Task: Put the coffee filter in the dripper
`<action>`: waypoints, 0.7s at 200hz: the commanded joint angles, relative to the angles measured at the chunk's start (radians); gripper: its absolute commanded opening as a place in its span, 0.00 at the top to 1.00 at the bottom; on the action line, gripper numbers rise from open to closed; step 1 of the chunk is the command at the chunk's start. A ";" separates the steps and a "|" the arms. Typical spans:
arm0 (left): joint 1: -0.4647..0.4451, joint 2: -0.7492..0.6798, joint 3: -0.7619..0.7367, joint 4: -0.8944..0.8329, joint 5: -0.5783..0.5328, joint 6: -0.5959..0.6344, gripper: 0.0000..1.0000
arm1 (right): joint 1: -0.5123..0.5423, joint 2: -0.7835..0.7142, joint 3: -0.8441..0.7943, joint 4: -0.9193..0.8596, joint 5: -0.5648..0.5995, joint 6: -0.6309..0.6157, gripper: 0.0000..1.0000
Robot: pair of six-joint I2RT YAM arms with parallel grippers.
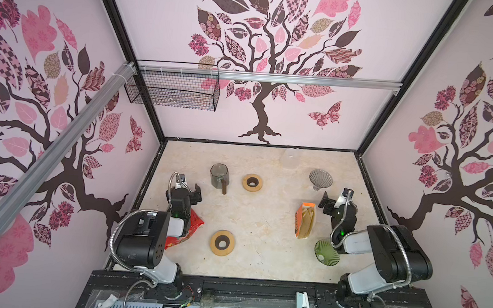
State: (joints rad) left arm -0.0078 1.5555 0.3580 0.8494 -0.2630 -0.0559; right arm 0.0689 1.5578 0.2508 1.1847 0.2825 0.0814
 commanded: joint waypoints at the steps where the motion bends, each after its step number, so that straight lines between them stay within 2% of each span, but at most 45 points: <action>1: 0.004 0.002 0.027 0.016 0.010 -0.006 0.03 | 0.002 0.008 0.021 0.006 0.002 -0.011 0.00; 140: 0.007 0.004 0.031 0.010 0.016 -0.009 0.03 | 0.004 0.006 0.021 0.004 0.002 -0.015 0.00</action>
State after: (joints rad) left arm -0.0051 1.5555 0.3588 0.8421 -0.2527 -0.0559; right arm 0.0700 1.5578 0.2508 1.1847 0.2825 0.0811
